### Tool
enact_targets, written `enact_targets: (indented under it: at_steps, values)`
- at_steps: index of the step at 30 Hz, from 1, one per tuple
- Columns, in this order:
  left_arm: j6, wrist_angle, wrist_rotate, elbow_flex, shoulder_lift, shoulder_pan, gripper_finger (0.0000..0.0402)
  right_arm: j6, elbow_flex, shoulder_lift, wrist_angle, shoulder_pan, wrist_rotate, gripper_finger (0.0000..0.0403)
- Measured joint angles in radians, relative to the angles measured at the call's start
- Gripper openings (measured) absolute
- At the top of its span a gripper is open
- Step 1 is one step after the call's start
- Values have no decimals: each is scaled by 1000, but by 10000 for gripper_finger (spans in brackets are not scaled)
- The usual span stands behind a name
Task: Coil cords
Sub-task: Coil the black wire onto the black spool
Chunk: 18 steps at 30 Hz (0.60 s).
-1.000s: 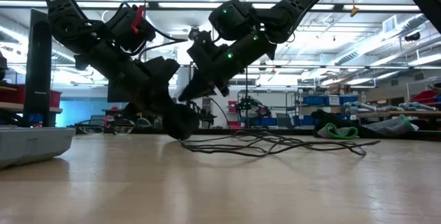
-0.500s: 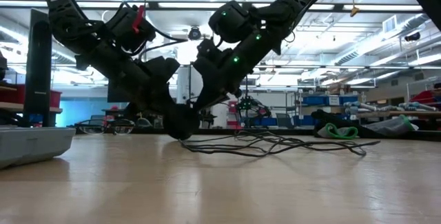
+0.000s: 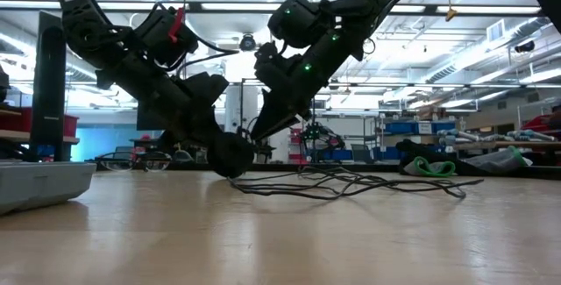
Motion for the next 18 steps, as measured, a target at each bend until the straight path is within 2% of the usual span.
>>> enact_targets:
  at_steps: [10, 18]
  values:
    - [0, -2, 2, 1, 0, 0, 0, 0, 0, -83, -165, 17, 4, 115]
    - [0, 1, 2, 0, 0, 0, 0, 61, -6, -78, -267, 53, 64, 116]
